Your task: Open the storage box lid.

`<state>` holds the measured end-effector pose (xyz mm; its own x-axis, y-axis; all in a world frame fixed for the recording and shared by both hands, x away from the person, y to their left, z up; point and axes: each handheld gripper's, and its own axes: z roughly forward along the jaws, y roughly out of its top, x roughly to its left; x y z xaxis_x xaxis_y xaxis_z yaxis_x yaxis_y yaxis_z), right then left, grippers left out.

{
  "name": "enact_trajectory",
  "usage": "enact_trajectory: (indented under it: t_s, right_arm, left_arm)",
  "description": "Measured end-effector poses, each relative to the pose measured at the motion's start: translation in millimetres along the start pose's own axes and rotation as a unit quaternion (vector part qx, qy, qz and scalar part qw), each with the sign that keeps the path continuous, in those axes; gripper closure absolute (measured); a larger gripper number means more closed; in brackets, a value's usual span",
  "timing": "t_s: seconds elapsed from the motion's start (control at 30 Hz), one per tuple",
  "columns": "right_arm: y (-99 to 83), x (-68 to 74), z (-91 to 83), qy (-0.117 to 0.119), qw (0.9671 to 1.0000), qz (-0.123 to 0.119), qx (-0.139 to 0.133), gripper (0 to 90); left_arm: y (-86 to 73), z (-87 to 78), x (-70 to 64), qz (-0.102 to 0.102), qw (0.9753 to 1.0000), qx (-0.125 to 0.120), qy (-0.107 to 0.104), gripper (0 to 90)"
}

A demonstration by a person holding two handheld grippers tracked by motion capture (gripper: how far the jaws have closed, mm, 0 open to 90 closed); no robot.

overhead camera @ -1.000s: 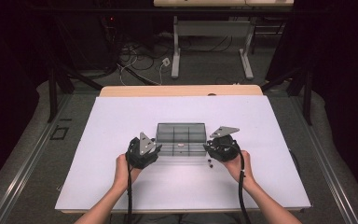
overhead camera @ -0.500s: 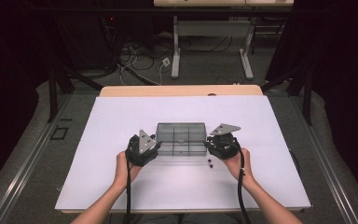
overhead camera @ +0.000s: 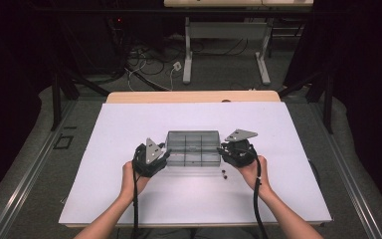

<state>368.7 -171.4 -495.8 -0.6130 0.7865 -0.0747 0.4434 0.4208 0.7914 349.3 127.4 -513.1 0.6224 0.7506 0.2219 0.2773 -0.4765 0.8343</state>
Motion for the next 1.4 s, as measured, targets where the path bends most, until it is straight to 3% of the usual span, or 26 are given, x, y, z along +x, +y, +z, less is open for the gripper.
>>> enact_trajectory:
  t_s: [0.23,0.47,0.53,0.57,0.7,0.77,1.17,1.4]
  right_arm:
    - [8.4,-5.2,1.1,-0.003,1.0,-0.002,0.002,72.8]
    - [18.4,-10.7,5.6,-0.01,0.9999,0.005,-0.009,73.0]
    - [23.3,-12.0,6.8,-0.014,0.9999,0.002,-0.009,73.0]
    - [28.5,-13.3,7.9,-0.018,0.9998,0.0,-0.01,72.9]
    - [38.1,-16.6,10.5,-0.023,0.9997,0.005,-0.008,73.0]
    - [39.9,-17.9,11.4,-0.023,0.9997,0.004,-0.008,73.0]
    - [51.2,-34.0,39.6,-0.043,0.9976,0.055,-0.003,73.8]
    - [49.7,-37.0,51.4,-0.054,0.9967,0.059,0.011,74.9]
  left_arm:
    - [15.6,5.5,5.6,-0.012,0.9999,0.004,0.007,65.1]
    - [29.2,5.9,10.6,-0.006,0.9999,0.006,0.013,66.3]
    - [32.4,7.5,13.4,-0.009,0.9998,0.005,0.014,67.3]
    - [35.4,10.2,16.2,-0.02,0.9997,0.001,0.014,67.5]
    - [40.6,16.4,21.8,-0.023,0.9996,0.007,0.018,67.5]
    - [41.6,19.3,23.7,-0.023,0.9995,0.008,0.02,67.4]
    - [42.2,44.5,34.7,-0.041,0.9978,0.026,0.044,67.2]
    - [41.8,59.9,36.5,-0.037,0.9967,0.047,0.055,68.0]
